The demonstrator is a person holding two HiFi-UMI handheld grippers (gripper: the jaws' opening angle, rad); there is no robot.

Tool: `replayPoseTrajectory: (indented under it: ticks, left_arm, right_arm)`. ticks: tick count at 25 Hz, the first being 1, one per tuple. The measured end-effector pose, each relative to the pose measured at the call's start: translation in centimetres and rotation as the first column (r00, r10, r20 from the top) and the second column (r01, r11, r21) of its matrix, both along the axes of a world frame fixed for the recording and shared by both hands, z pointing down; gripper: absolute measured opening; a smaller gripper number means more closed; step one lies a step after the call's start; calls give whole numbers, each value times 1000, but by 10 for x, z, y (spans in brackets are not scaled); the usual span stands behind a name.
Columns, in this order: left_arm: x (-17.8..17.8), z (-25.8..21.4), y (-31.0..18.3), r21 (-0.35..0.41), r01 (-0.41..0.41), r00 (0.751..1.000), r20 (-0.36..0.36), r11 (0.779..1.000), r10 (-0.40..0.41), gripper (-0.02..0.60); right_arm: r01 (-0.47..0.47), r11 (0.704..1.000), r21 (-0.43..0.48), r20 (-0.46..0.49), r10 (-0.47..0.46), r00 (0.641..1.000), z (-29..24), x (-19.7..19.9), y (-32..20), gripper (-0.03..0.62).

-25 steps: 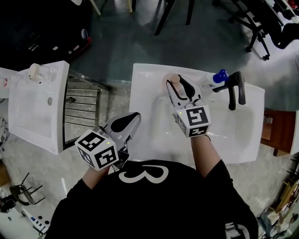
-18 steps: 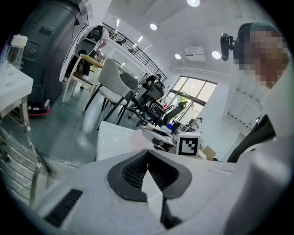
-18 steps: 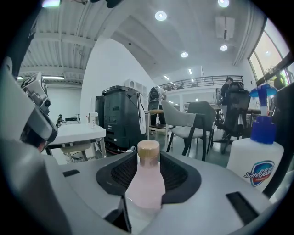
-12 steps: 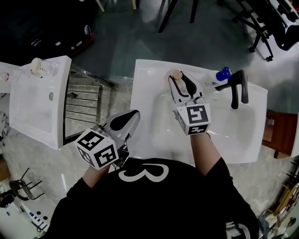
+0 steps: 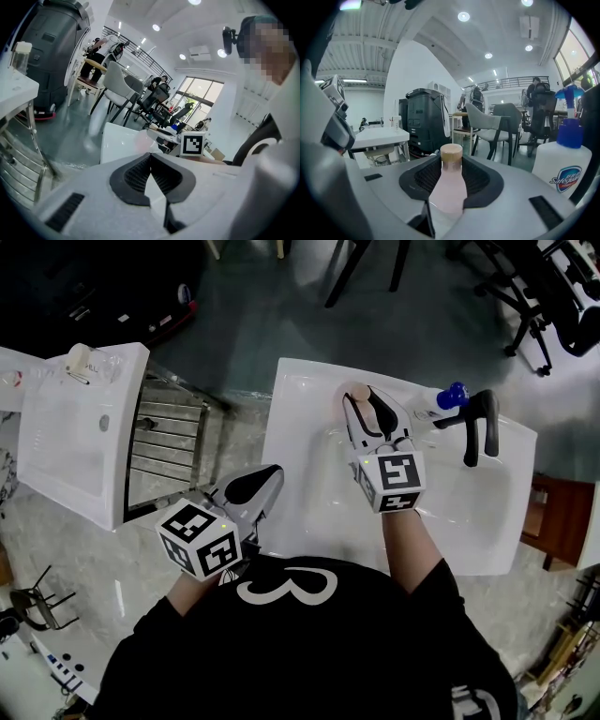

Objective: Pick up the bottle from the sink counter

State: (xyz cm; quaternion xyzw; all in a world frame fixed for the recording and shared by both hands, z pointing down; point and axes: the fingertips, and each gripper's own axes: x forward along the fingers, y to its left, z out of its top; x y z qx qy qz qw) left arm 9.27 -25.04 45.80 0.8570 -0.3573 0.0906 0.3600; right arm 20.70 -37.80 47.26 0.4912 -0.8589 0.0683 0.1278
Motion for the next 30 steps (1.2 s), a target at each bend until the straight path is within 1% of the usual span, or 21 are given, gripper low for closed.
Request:
replayPoseTrajectory:
  ticks: [12, 17, 22, 27, 30]
  left_arm:
    - [-9, 5, 5, -35, 32, 999, 13, 999, -31, 15]
    - [-11, -4, 6, -28, 39, 999, 9, 999, -39, 15]
    - [-20, -10, 16, -34, 44, 999, 7, 998, -44, 15]
    - [-27, -10, 24, -47, 29, 999, -12, 998, -29, 15]
    - [-32, -13, 32, -45, 25, 999, -20, 999, -26, 15]
  right_arm:
    - [8, 1000, -3, -3, -8, 1000, 0, 0, 0, 133]
    - [5, 1000, -16, -8, -5, 1000, 0, 1, 1, 133]
    - [18, 999, -45, -38, -20, 999, -2, -5, 13, 132]
    - [15, 999, -39, -35, -16, 999, -15, -11, 26, 133]
    - [21, 1000, -15, -36, -22, 999, -25, -15, 37, 132]
